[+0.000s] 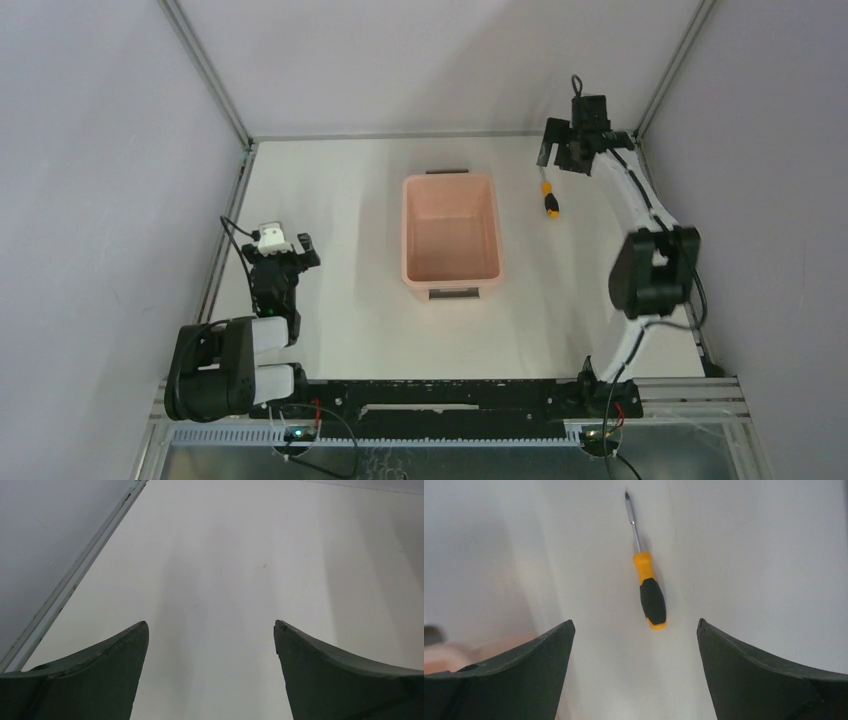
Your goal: Put the screwdriver in the bin
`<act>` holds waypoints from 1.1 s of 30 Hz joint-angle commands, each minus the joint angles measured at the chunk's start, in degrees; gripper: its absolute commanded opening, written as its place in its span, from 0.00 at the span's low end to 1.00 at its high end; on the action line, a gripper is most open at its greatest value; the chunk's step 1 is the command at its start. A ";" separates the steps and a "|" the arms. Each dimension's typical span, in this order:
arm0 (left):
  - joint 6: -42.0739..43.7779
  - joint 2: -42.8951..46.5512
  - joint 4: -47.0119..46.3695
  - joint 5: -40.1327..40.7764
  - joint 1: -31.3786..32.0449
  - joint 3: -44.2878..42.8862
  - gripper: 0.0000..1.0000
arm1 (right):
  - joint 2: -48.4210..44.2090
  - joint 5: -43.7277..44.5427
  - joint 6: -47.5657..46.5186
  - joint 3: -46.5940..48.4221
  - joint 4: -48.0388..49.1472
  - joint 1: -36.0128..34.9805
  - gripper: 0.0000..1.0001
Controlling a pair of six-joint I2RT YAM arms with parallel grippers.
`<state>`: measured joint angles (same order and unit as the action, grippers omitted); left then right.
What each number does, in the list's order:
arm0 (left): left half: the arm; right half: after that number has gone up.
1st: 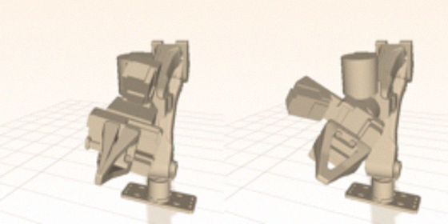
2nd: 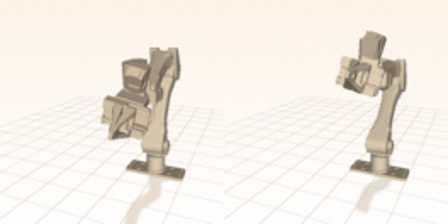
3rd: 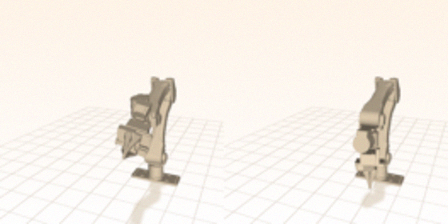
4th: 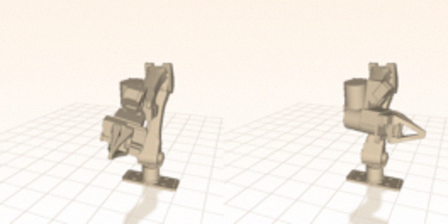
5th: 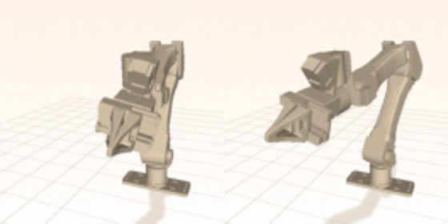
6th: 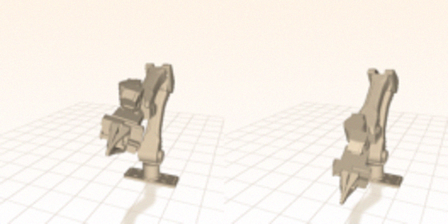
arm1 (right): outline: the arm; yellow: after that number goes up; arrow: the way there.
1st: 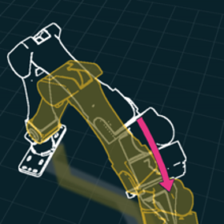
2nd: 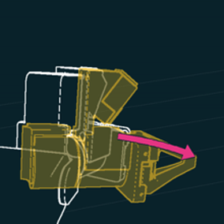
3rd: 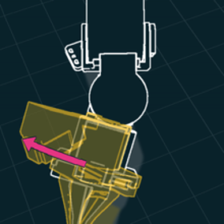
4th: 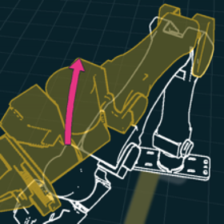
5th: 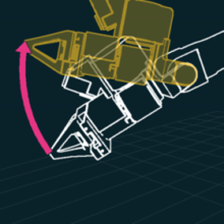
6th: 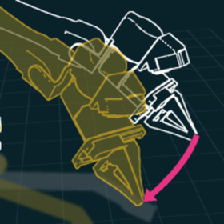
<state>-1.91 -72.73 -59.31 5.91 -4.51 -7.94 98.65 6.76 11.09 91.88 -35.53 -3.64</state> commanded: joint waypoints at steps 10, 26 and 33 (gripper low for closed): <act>0.95 0.73 -2.12 0.54 0.25 -2.66 1.00 | 33.41 -6.12 -6.21 21.52 -12.79 3.20 0.93; 0.95 0.74 -2.07 0.51 0.34 -2.68 1.00 | 28.51 2.38 -5.44 29.69 -19.12 2.22 0.00; 0.95 0.73 -2.08 0.54 0.30 -2.63 1.00 | 15.70 4.12 0.84 32.26 -30.59 -0.08 0.00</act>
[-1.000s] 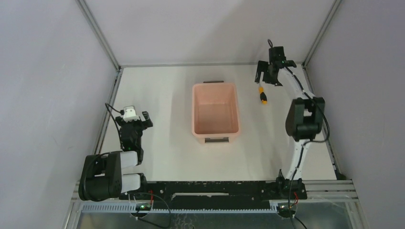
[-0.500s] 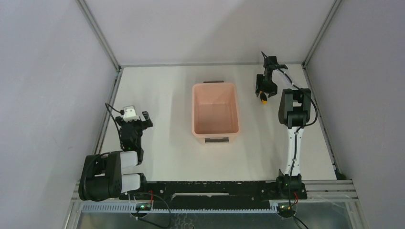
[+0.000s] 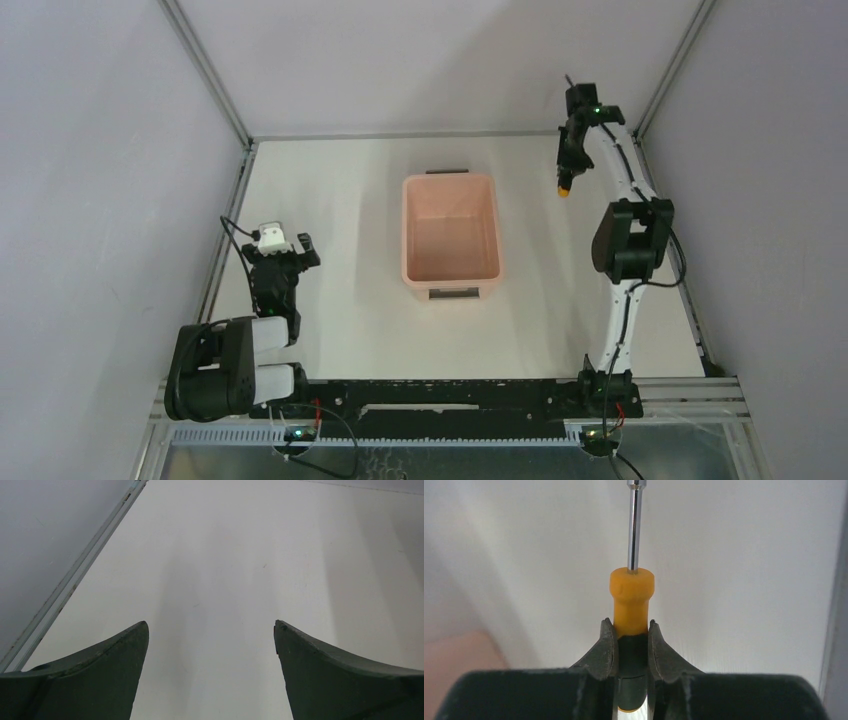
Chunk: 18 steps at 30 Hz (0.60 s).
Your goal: Put the screwdriver in the bin
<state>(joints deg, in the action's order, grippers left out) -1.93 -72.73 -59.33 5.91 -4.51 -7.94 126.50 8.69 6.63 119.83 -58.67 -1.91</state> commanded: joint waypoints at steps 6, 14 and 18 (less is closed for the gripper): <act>0.97 0.73 -2.05 0.53 0.30 -2.64 1.00 | -23.31 4.80 11.38 -0.79 -13.19 -8.91 0.00; 0.97 0.73 -2.06 0.53 0.28 -2.69 1.00 | -28.91 7.56 20.10 -2.53 -11.39 -28.81 0.00; 0.97 0.75 -2.04 0.50 0.30 -2.63 1.00 | -28.07 9.22 25.17 -3.87 -7.52 -35.34 0.00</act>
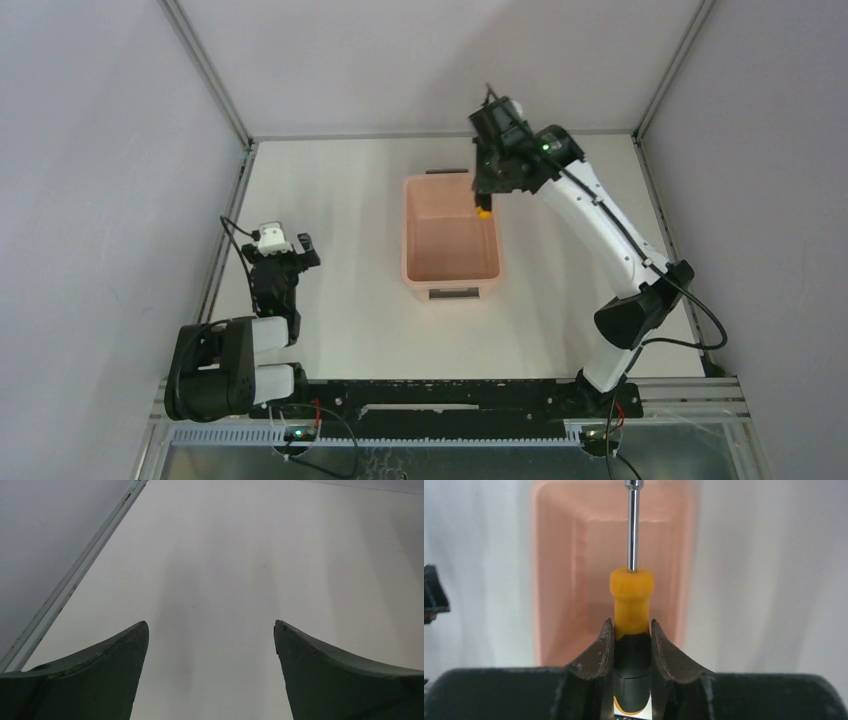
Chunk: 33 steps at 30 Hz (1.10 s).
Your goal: Put the screwdriver in the bin
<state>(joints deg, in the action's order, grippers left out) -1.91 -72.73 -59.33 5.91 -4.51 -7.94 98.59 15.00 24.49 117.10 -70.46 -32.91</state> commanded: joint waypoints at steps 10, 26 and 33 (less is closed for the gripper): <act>0.95 0.71 -2.08 0.57 0.31 -2.62 1.00 | 8.30 5.46 12.42 -18.37 19.18 -12.18 0.01; 0.95 0.75 -2.05 0.50 0.25 -2.62 1.00 | 14.11 1.11 15.53 -31.45 28.33 -12.05 0.58; 0.95 0.80 -2.06 0.55 0.35 -2.64 1.00 | 5.25 6.04 10.36 -21.75 20.02 -14.05 0.86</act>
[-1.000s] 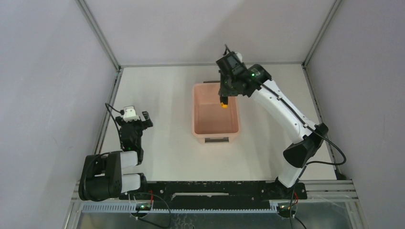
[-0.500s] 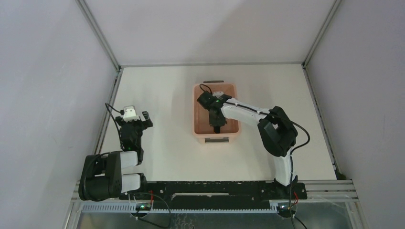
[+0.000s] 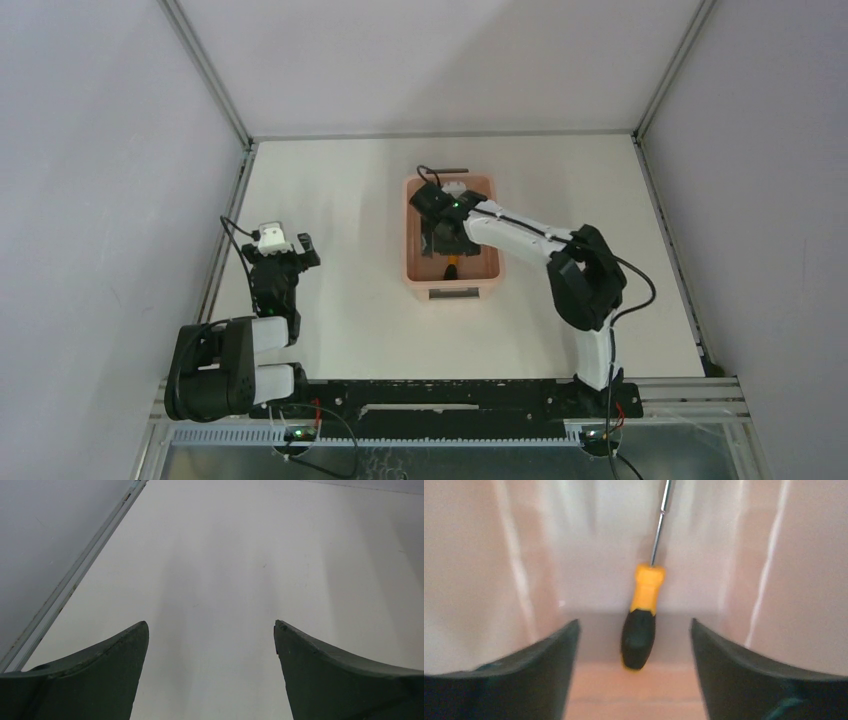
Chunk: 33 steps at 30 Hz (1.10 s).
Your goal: Put the screwdriver in the bin
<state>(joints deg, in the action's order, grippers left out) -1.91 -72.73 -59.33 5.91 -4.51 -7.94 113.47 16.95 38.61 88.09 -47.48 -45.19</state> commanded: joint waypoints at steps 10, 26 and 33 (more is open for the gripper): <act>0.95 0.75 -2.10 0.54 0.26 -2.62 1.00 | -20.11 11.49 -11.07 16.52 -12.29 6.16 1.00; 0.95 0.71 -2.10 0.59 0.24 -2.64 1.00 | -38.53 7.24 -19.11 -1.99 -6.97 34.87 1.00; 0.95 0.74 -2.10 0.57 0.28 -2.67 1.00 | -41.74 5.23 -20.88 -4.38 -5.96 37.63 1.00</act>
<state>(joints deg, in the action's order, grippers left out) -1.93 -72.73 -59.33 5.91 -4.51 -7.94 73.19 23.90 20.23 84.03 -56.25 -7.92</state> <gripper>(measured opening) 0.996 0.993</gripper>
